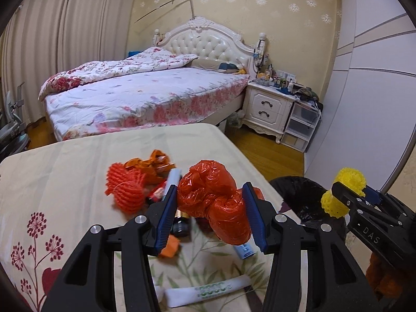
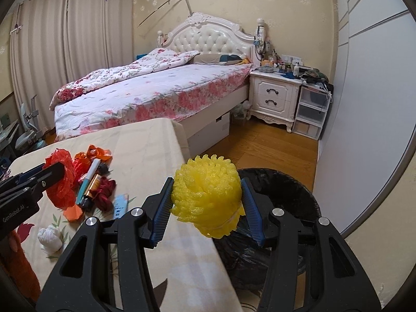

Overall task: Collect trash
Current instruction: 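Carry both items over the black bin and open both grippers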

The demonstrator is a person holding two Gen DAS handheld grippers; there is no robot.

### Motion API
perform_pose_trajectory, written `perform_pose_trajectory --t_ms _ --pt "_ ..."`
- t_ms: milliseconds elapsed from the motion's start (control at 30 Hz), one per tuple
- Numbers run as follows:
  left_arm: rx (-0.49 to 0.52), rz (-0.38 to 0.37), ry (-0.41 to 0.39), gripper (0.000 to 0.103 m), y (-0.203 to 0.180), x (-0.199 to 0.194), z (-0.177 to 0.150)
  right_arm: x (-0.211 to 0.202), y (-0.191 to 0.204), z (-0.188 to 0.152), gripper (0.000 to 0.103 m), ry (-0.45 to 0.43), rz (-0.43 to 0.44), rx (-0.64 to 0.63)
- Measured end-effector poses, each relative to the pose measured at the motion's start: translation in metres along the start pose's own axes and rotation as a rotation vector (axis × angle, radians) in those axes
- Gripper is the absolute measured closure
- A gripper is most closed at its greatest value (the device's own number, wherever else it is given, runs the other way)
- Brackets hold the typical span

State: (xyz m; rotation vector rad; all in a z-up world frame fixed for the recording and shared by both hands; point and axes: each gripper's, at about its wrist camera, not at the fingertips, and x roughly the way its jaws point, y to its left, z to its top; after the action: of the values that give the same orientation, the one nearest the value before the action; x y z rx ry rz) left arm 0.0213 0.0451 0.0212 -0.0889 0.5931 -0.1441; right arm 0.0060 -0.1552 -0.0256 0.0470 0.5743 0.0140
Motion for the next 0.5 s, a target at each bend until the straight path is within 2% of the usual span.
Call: perform_pose_trajectory --t_ms 133,333,500 --pt "0.068 -0.043 -0.022 0.053 -0.034 0.014 0.004 0.007 -0.021 0.002 0.053 -0.027 -0.055 0.022" --pt "0.111 -0.092 -0.021 0.053 -0.066 0.044 0.007 0.024 -0.047 0.007 0.053 -0.032 -0.084 0.071" --pt "0.136 -0.121 0.021 0.053 -0.084 0.075 0.010 0.039 -0.062 0.003 0.053 -0.019 -0.117 0.077"
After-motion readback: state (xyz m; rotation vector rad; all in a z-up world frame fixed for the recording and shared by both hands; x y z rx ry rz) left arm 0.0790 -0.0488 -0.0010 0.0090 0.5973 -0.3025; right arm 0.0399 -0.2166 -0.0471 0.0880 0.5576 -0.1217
